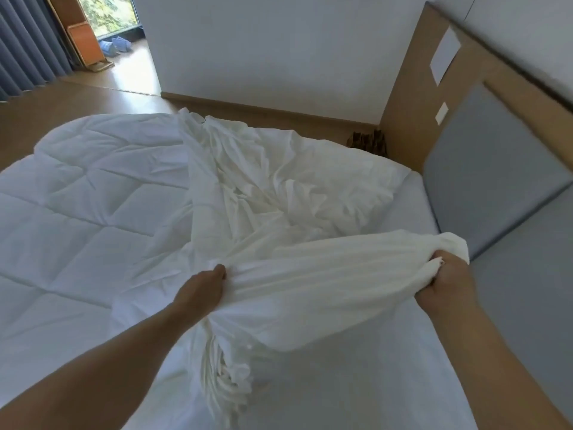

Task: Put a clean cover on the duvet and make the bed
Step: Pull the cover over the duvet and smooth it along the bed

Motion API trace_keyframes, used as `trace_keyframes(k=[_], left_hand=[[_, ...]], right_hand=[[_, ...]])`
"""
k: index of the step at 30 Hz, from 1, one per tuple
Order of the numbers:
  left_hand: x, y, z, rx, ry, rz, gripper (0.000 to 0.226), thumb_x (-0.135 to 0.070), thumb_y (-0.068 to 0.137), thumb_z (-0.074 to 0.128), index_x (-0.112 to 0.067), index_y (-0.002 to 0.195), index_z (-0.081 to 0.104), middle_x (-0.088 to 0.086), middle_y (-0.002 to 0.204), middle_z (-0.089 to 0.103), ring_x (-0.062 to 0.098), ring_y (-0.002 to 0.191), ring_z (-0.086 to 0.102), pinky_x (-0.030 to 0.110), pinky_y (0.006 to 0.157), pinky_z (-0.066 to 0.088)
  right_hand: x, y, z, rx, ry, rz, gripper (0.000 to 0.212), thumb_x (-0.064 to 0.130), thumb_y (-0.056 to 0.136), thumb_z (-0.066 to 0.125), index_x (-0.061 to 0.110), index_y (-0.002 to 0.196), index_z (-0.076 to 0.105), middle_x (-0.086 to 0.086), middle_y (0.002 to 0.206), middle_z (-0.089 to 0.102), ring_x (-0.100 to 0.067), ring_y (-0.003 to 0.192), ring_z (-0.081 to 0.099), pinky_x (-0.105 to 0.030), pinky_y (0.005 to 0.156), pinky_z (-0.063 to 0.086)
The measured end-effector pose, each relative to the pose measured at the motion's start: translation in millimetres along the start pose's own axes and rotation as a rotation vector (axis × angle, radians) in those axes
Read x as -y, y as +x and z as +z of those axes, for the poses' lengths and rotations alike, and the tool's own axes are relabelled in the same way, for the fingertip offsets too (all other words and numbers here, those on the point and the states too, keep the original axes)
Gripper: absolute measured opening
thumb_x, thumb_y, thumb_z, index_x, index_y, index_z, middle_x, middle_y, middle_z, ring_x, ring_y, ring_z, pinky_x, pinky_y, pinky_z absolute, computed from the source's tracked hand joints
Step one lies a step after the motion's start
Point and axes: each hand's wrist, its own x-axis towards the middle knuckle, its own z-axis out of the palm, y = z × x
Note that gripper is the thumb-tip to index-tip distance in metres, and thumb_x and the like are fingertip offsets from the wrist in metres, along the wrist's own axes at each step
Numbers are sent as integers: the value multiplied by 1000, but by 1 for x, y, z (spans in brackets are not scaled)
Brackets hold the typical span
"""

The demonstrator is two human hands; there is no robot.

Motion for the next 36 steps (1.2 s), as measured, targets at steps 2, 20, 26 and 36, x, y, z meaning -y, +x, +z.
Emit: trace_keyframes(k=[2, 20, 26, 36], left_hand=[[-17, 2, -2, 266, 56, 42, 20, -15, 97, 44, -7, 113, 53, 11, 107, 63, 30, 95, 63, 29, 69, 44], [-214, -8, 52, 380, 149, 797, 113, -78, 62, 72, -34, 152, 20, -4, 144, 45, 19, 139, 36, 53, 118, 5], [-237, -32, 40, 437, 71, 794, 68, -64, 69, 78, -25, 120, 57, -5, 102, 70, 20, 95, 65, 37, 99, 43], [-262, -51, 113, 370, 79, 1031, 89, -55, 77, 74, -20, 148, 32, 4, 133, 48, 25, 123, 45, 38, 109, 27]], right_hand=[[-12, -8, 2, 83, 6, 34, 51, 2, 94, 40, 19, 54, 68, -1, 58, 60, -14, 51, 59, -20, 47, 53], [-85, -42, -102, 318, -263, 294, 33, -15, 85, 38, -2, 75, 66, -11, 65, 55, -17, 57, 55, -25, 49, 42], [-84, -79, -141, 261, -126, 269, 32, -15, 74, 47, -2, 83, 74, -25, 87, 66, -28, 74, 66, -27, 58, 52], [-102, -104, -197, -145, -489, 250, 7, -5, 80, 64, -2, 81, 70, -7, 61, 66, -25, 69, 57, -34, 67, 42]])
